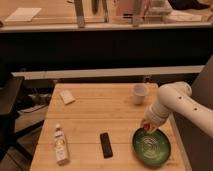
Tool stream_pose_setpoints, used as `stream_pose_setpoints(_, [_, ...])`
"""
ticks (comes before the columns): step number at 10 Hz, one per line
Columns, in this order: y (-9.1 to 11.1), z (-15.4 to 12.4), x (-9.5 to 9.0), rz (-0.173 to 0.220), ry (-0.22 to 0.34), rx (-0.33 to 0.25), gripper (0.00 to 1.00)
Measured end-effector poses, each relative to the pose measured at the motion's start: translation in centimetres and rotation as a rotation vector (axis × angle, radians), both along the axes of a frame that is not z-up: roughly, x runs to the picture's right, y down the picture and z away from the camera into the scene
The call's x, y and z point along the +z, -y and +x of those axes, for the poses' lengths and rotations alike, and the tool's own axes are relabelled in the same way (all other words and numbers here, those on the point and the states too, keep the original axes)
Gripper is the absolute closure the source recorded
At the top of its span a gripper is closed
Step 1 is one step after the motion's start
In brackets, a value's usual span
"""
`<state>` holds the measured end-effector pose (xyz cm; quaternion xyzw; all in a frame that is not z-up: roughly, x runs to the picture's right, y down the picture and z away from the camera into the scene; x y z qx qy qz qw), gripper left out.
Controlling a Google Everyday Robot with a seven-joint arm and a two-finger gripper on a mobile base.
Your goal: Place the pepper in the ceramic bowl
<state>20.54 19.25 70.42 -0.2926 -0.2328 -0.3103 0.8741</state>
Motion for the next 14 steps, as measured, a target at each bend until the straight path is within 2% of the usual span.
stream_pose_setpoints(3, [0.04,-0.02,0.02,0.003,0.004,-0.002,0.71])
stream_pose_setpoints(5, [0.04,0.03,-0.09,0.003,0.007,-0.008,0.77])
stream_pose_setpoints(13, [0.04,0.04,-0.28,0.006,0.015,-0.019,0.77])
stream_pose_setpoints(14, [0.03,0.04,-0.3,0.006,0.016,-0.02,0.73])
